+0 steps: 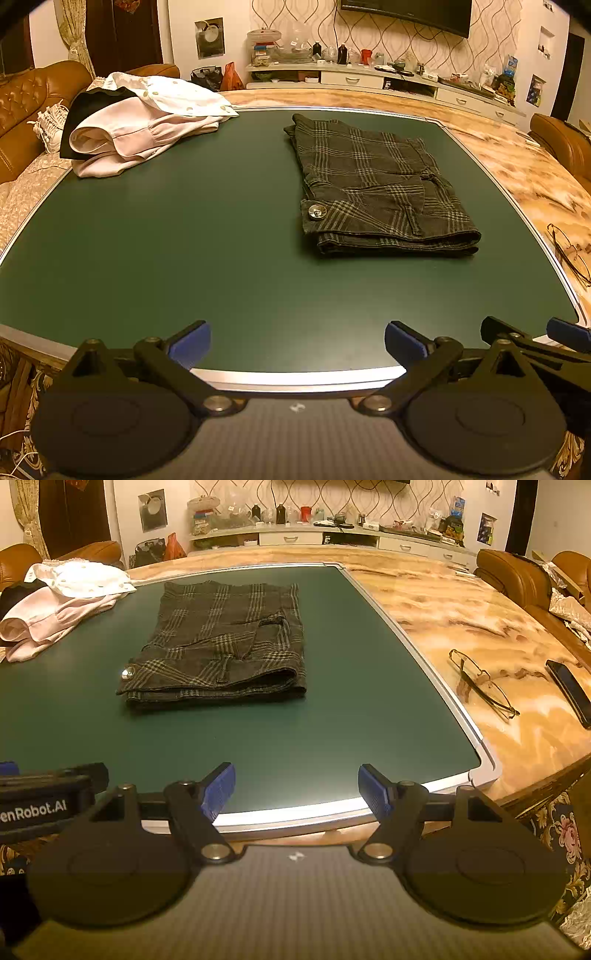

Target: Fold clothes

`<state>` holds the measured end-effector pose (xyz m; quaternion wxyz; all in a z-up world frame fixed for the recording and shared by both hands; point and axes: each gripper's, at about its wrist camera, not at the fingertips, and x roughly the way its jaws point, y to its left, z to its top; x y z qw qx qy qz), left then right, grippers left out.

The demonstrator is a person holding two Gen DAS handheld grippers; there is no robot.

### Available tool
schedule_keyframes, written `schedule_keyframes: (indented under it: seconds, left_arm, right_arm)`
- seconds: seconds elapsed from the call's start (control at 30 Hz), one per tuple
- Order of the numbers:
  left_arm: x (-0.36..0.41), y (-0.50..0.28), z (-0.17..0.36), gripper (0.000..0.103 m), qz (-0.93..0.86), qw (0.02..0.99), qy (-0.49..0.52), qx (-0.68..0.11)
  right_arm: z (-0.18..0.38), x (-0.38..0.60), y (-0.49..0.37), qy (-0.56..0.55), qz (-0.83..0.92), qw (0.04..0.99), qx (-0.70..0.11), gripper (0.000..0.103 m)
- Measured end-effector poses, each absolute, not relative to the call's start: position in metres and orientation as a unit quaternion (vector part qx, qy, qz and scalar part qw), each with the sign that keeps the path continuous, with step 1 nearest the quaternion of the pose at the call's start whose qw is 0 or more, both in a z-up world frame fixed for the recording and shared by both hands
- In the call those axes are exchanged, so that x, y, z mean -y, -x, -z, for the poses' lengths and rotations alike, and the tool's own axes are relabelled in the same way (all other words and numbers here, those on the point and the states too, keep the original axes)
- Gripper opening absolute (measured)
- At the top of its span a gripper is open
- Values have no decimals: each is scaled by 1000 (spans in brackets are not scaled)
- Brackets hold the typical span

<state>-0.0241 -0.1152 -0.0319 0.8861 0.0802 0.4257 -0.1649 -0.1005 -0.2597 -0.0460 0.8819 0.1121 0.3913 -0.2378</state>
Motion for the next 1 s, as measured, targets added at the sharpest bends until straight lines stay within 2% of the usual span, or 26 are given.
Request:
schedule_keyframes:
  seconds: [1.0]
  left_arm:
    - [117,26,31,103,162,889,-82,-421]
  right_arm:
    - [49,257,101,-113,230,882,-395,81]
